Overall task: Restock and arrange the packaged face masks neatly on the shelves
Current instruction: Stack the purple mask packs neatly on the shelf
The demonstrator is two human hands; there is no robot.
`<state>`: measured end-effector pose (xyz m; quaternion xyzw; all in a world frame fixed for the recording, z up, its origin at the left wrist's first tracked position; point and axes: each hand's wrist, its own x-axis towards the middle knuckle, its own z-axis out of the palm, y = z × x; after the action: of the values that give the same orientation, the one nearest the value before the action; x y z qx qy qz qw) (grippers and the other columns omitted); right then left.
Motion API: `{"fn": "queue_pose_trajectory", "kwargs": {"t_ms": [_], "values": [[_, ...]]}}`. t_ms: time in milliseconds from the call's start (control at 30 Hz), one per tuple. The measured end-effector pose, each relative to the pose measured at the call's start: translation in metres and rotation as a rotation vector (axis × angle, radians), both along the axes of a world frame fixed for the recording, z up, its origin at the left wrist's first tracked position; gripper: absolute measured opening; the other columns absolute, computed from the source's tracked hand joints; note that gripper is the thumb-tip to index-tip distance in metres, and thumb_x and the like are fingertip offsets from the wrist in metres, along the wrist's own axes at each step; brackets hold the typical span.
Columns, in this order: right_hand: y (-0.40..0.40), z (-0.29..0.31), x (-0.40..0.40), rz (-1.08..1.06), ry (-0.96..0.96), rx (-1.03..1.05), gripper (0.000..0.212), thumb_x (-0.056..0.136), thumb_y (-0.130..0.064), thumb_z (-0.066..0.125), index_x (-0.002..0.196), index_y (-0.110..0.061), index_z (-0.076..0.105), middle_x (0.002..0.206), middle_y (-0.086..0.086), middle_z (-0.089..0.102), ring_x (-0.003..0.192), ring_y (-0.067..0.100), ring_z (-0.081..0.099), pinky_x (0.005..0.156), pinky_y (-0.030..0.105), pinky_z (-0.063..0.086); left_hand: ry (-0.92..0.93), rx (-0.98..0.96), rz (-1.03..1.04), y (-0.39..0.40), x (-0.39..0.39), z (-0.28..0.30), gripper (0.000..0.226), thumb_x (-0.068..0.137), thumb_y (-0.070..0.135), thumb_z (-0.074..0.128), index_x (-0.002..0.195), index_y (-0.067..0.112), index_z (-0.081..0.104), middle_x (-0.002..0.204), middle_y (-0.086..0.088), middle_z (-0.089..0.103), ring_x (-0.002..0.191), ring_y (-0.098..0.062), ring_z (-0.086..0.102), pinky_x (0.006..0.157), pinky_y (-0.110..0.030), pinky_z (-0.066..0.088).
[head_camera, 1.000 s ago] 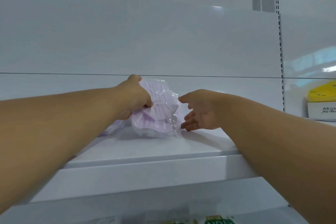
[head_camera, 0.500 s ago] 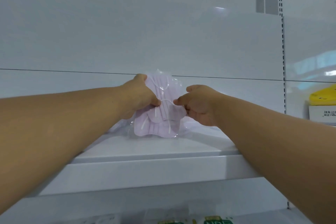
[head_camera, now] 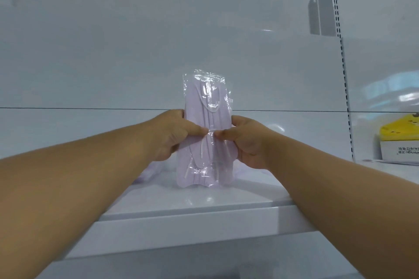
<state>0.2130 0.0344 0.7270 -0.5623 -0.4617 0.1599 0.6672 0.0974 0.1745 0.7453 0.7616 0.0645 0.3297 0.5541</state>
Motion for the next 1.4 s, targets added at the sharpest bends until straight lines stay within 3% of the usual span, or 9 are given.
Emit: {"fn": "queue_pose_trajectory", "kwargs": {"t_ms": [100, 267, 433, 633, 800, 933, 1067, 1167, 1400], "values": [[0.000, -0.001, -0.003, 0.013, -0.017, -0.016, 0.034, 0.091, 0.007, 0.062, 0.122, -0.007, 0.064, 0.114, 0.017, 0.072, 0.098, 0.032, 0.071, 0.093, 0.049, 0.056, 0.038, 0.012, 0.010, 0.002, -0.003, -0.001, 0.036, 0.079, -0.008, 0.074, 0.113, 0.002, 0.070, 0.104, -0.013, 0.076, 0.101, -0.028, 0.073, 0.099, -0.039, 0.054], [0.002, 0.002, -0.010, -0.005, -0.033, -0.035, 0.036, 0.090, 0.006, 0.064, 0.124, -0.006, 0.064, 0.114, 0.016, 0.072, 0.098, 0.033, 0.071, 0.089, 0.048, 0.057, 0.036, 0.071, 0.104, 0.000, -0.008, 0.001, 0.042, 0.067, -0.002, 0.083, 0.106, 0.009, 0.071, 0.098, -0.012, 0.077, 0.097, -0.033, 0.073, 0.097, -0.049, 0.054], [0.004, 0.010, -0.028, -0.052, -0.047, -0.025, 0.033, 0.091, 0.004, 0.061, 0.122, -0.006, 0.066, 0.113, 0.016, 0.073, 0.103, 0.036, 0.070, 0.093, 0.052, 0.055, -0.028, 0.104, 0.174, -0.005, -0.022, 0.003, 0.037, 0.074, -0.002, 0.079, 0.104, 0.016, 0.069, 0.100, -0.008, 0.075, 0.094, -0.028, 0.072, 0.089, -0.041, 0.058], [0.015, 0.020, -0.072, -0.159, 0.019, 0.123, 0.035, 0.075, -0.008, 0.070, 0.109, -0.009, 0.065, 0.111, 0.021, 0.071, 0.101, 0.042, 0.069, 0.091, 0.057, 0.055, -0.169, 0.094, 0.139, -0.006, -0.052, 0.003, 0.070, 0.057, 0.012, 0.089, 0.121, 0.017, 0.061, 0.105, -0.008, 0.074, 0.094, -0.028, 0.073, 0.088, -0.050, 0.059], [0.036, 0.015, -0.115, -0.238, 0.027, 0.086, 0.022, 0.091, -0.025, 0.057, 0.110, -0.014, 0.056, 0.098, 0.008, 0.060, 0.083, 0.025, 0.061, 0.068, 0.032, 0.048, -0.218, 0.091, 0.154, 0.004, -0.089, 0.000, 0.082, 0.045, 0.031, 0.094, 0.119, 0.018, 0.060, 0.103, -0.006, 0.075, 0.091, -0.026, 0.074, 0.084, -0.052, 0.060], [0.050, 0.007, -0.139, -0.290, 0.031, 0.095, 0.029, 0.082, -0.037, 0.055, 0.106, -0.022, 0.057, 0.111, 0.009, 0.065, 0.099, 0.031, 0.065, 0.091, 0.044, 0.052, -0.228, 0.047, 0.179, 0.024, -0.115, -0.008, 0.069, 0.062, 0.018, 0.095, 0.119, 0.016, 0.056, 0.108, -0.005, 0.071, 0.096, -0.027, 0.072, 0.088, -0.049, 0.059], [0.059, -0.006, -0.157, -0.348, -0.041, 0.076, 0.034, 0.071, -0.031, 0.059, 0.102, -0.017, 0.060, 0.109, 0.014, 0.068, 0.101, 0.036, 0.068, 0.090, 0.054, 0.056, -0.105, 0.016, 0.085, 0.031, -0.130, -0.021, 0.083, 0.045, 0.022, 0.098, 0.118, 0.014, 0.059, 0.107, -0.011, 0.073, 0.095, -0.030, 0.073, 0.087, -0.052, 0.059], [0.056, -0.004, -0.164, -0.325, 0.025, 0.152, 0.019, 0.087, -0.011, 0.058, 0.104, -0.008, 0.064, 0.108, 0.021, 0.069, 0.092, 0.037, 0.070, 0.084, 0.056, 0.058, -0.095, 0.071, 0.054, 0.040, -0.130, -0.021, 0.099, 0.030, 0.032, 0.096, 0.121, 0.017, 0.061, 0.108, -0.009, 0.074, 0.099, -0.031, 0.072, 0.089, -0.051, 0.058], [0.053, -0.001, -0.174, -0.240, 0.054, 0.159, 0.019, 0.091, -0.003, 0.061, 0.110, -0.004, 0.060, 0.108, 0.022, 0.070, 0.087, 0.032, 0.069, 0.091, 0.056, 0.055, 0.025, 0.197, 0.076, 0.052, -0.156, -0.023, 0.059, 0.076, 0.006, 0.085, 0.126, 0.017, 0.055, 0.114, -0.006, 0.070, 0.104, -0.025, 0.069, 0.097, -0.045, 0.054]]}}
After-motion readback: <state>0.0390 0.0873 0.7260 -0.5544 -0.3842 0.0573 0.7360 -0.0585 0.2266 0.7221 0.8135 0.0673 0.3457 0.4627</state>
